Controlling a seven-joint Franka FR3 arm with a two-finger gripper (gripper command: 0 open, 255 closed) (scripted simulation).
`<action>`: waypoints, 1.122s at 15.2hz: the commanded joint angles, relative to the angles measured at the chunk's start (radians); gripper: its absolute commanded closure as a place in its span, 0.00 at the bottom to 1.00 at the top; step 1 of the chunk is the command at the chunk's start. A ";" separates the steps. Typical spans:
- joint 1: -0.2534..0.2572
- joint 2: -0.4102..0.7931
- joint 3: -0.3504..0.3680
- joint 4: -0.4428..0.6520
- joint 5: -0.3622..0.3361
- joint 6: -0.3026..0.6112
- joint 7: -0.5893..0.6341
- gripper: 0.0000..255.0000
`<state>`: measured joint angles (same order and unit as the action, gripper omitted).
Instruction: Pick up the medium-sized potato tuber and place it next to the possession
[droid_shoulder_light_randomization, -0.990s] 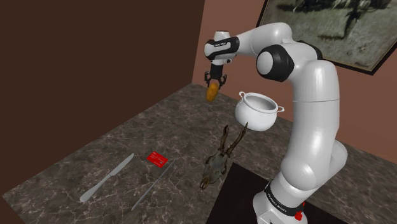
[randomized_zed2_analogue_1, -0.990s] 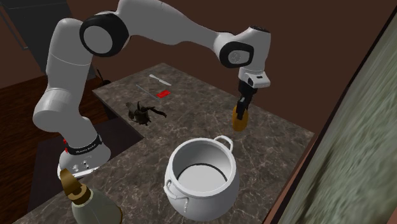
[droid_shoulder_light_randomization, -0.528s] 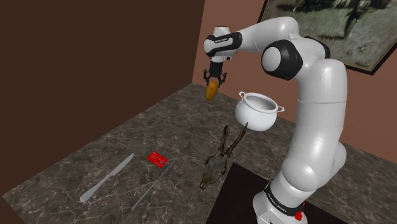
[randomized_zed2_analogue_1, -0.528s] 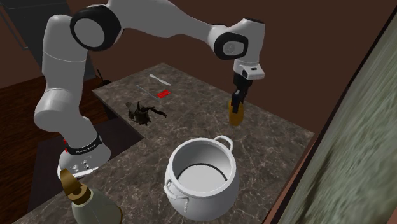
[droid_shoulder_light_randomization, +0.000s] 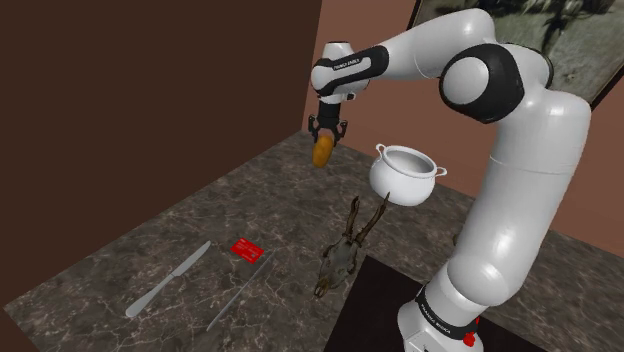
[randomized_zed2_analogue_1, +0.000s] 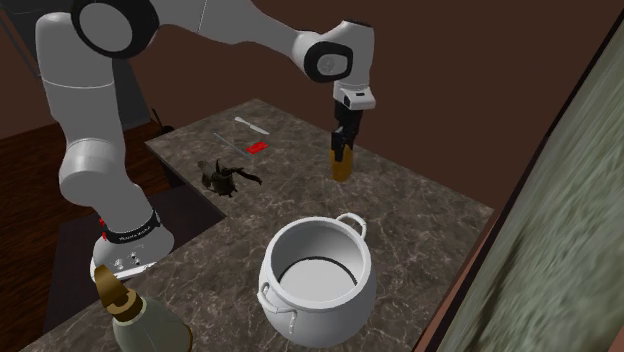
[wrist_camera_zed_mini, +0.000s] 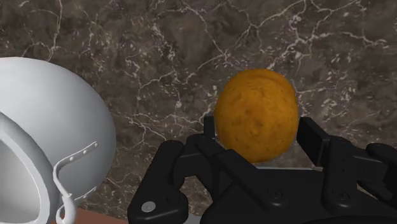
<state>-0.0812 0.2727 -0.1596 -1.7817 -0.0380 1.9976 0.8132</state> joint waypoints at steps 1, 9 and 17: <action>0.029 -0.044 0.013 -0.064 -0.009 0.018 0.047 1.00; 0.131 -0.180 0.081 -0.241 -0.027 0.049 0.224 1.00; 0.229 -0.263 0.170 -0.342 -0.020 0.056 0.407 1.00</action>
<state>0.1324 0.0194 -0.0041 -2.1126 -0.0601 2.0537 1.1909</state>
